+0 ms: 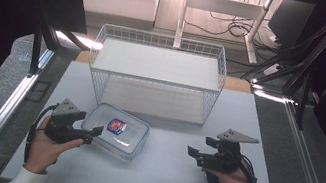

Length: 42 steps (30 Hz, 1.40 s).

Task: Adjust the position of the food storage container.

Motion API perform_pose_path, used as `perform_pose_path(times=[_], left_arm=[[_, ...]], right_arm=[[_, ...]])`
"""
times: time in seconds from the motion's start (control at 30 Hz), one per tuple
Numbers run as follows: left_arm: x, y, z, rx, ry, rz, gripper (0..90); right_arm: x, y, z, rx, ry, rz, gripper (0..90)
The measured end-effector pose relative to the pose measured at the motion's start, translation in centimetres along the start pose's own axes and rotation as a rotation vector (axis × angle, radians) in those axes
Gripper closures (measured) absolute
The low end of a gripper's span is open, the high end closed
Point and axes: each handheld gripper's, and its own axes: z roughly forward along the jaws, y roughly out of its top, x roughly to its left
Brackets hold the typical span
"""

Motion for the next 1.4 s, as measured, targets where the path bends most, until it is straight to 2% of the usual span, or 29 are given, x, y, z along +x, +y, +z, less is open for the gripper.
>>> perform_pose_path(times=[0.3,0.33,0.47,0.63,0.8,0.83,0.9,1.0,1.1,1.27,1.33,1.37,1.4], left_arm=[[0.3,0.0,0.1,0.015,0.017,-0.018,19.4],[0.3,0.2,0.2,0.022,0.030,-0.013,19.1],[0.4,0.7,0.4,0.025,0.027,-0.013,18.6],[1.5,1.9,1.2,0.058,0.048,0.005,21.1],[2.4,2.3,2.0,0.076,0.048,0.020,25.0],[3.0,2.5,2.5,0.087,0.043,0.018,25.9],[3.6,2.7,2.9,0.095,0.042,0.006,29.9],[4.6,3.0,3.6,0.120,0.058,-0.048,39.6],[5.7,3.2,4.1,0.136,0.039,-0.077,50.9],[6.5,3.5,4.5,0.141,0.036,-0.084,67.2],[6.7,3.5,4.7,0.139,0.051,-0.079,73.7],[6.8,3.5,4.9,0.135,0.072,-0.055,76.5],[6.9,3.5,5.1,0.138,0.073,-0.049,78.6]], right_arm=[[-0.3,0.4,0.2,-0.002,0.004,-0.002,20.0],[-0.3,0.5,0.2,0.000,0.007,0.000,20.0],[-0.1,0.6,0.1,-0.001,0.009,-0.003,19.8],[0.2,0.9,-0.3,-0.012,0.013,-0.015,19.7],[0.2,0.9,-0.4,-0.011,0.006,-0.013,19.7],[0.2,0.9,-0.3,-0.005,0.007,-0.013,19.7],[0.2,0.8,-0.2,0.001,0.006,-0.014,19.7],[0.2,0.8,0.0,0.007,0.005,-0.013,19.6],[0.2,0.8,0.1,0.006,0.018,-0.002,19.5],[0.1,0.8,-0.1,0.004,0.011,0.002,19.6],[0.0,0.8,-0.1,0.005,0.009,0.003,19.6],[0.0,0.8,0.0,0.005,0.008,0.004,19.5],[0.0,0.7,0.0,0.005,0.007,0.005,19.5]])
